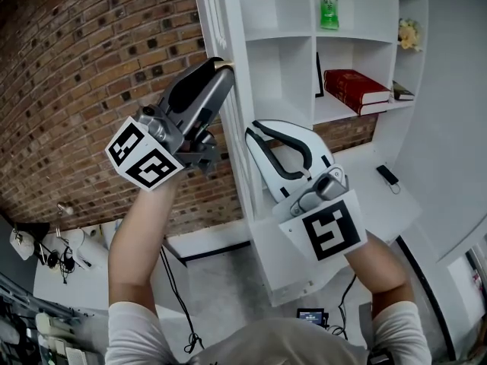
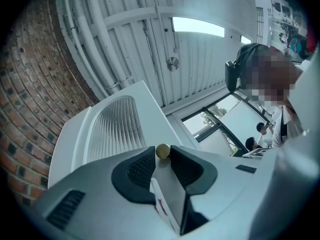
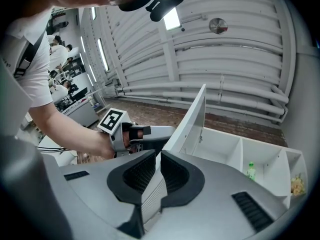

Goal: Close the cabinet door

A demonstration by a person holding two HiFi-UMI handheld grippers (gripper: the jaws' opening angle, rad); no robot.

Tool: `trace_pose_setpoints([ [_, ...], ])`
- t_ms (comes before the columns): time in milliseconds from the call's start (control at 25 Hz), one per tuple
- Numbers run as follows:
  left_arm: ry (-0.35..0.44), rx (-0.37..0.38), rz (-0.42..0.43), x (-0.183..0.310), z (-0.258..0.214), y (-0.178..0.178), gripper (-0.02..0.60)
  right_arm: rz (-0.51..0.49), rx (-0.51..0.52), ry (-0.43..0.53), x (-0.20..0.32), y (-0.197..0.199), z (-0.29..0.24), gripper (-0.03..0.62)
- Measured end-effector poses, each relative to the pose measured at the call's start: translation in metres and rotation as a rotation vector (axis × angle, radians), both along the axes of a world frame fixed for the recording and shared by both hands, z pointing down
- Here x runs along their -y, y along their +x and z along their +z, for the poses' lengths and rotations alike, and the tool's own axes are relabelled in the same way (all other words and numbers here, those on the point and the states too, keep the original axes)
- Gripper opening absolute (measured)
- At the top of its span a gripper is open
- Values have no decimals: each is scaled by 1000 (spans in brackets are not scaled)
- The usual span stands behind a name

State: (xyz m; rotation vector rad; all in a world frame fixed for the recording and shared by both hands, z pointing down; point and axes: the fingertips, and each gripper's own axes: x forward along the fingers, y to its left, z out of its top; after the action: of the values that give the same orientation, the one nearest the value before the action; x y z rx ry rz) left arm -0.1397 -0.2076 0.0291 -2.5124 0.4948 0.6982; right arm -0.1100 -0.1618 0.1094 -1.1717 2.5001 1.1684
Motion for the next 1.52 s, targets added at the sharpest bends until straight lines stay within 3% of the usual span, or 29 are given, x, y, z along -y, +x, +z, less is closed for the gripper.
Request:
trace_pose_setpoints([
  [120,-2,0,13,-6,-2,-14,91,1,-5,8,-5,-16,-3,32],
  [320,-21,8,3,-3,-1,1,84,-1,-1,8,-2,0,-2,32],
  [520,-34,14,-28,-5,-3,-7,81,8,-2,7,-3,-8,-3,32],
  [1120,-63,7,-169,-1,-4,29,80,59,-6,-54,11,32,7,32],
  [1520,-80,-1,-274,15,-4,76,80,25,3,-94,38,89,18,32],
])
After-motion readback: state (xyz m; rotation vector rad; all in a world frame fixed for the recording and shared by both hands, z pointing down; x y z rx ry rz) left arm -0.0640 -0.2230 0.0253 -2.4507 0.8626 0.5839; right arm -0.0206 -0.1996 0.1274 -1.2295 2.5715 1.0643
